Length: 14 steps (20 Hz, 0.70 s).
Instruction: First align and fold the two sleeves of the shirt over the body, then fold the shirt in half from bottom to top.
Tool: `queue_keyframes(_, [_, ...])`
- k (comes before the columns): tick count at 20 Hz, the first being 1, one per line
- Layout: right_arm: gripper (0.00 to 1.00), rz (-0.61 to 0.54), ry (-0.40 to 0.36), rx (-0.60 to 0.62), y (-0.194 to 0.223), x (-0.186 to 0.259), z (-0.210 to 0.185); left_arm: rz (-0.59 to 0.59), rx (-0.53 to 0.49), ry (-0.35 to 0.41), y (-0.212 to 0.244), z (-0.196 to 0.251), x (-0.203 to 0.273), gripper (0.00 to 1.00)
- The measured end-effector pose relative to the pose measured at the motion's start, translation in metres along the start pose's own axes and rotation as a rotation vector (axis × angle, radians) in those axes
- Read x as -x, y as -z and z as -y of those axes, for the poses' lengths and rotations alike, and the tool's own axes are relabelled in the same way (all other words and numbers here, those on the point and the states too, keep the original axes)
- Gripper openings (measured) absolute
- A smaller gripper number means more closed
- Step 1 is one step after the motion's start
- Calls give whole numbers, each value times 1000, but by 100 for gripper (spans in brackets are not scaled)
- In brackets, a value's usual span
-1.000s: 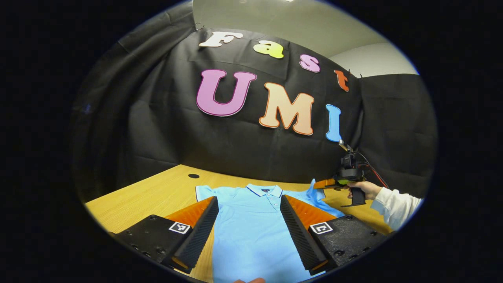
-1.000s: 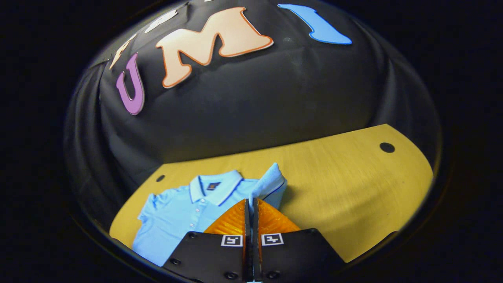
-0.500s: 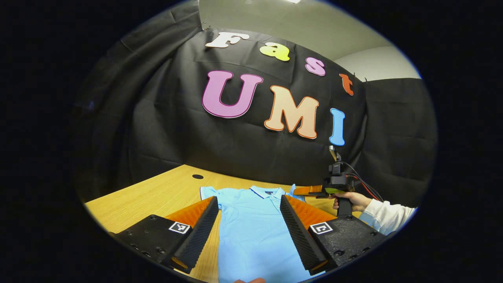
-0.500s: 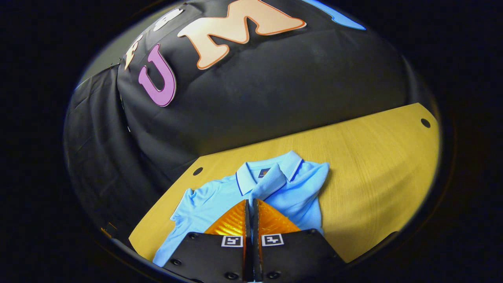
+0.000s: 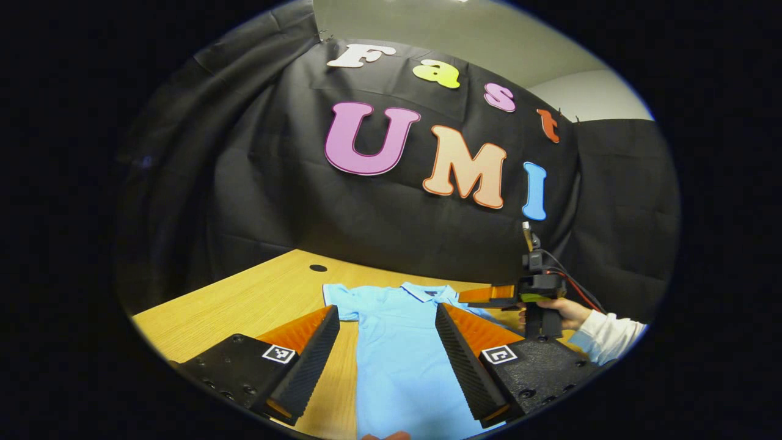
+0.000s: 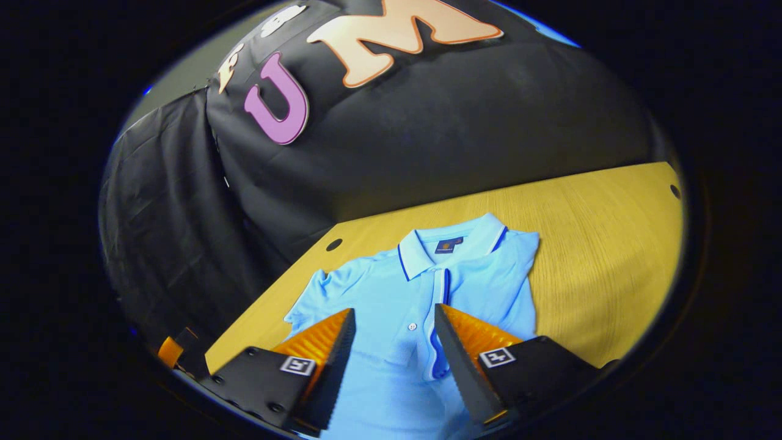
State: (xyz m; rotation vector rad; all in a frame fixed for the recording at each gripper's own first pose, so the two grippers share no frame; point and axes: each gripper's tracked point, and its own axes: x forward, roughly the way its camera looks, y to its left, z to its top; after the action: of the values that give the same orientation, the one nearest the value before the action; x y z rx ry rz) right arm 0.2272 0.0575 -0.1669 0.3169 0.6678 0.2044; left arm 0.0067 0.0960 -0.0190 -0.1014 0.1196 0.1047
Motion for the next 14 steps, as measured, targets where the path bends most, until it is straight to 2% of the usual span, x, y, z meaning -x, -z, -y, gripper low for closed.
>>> queue_keyframes(2, [99,33,-15,66,-2,23,-10,-52,21,2,12,-6,-9,94])
queue_keyframes(8, [98,186,-56,154,-5,120,-28,-238,79,50,34,-16,-54,94])
queue_keyframes(12, [97,287,18,223,12,182,-9,-296,22,49,26,-32,-98,95])
queue_keyframes(14, [98,322,41,200,21,207,-4,-342,-23,34,30,-42,-120,94])
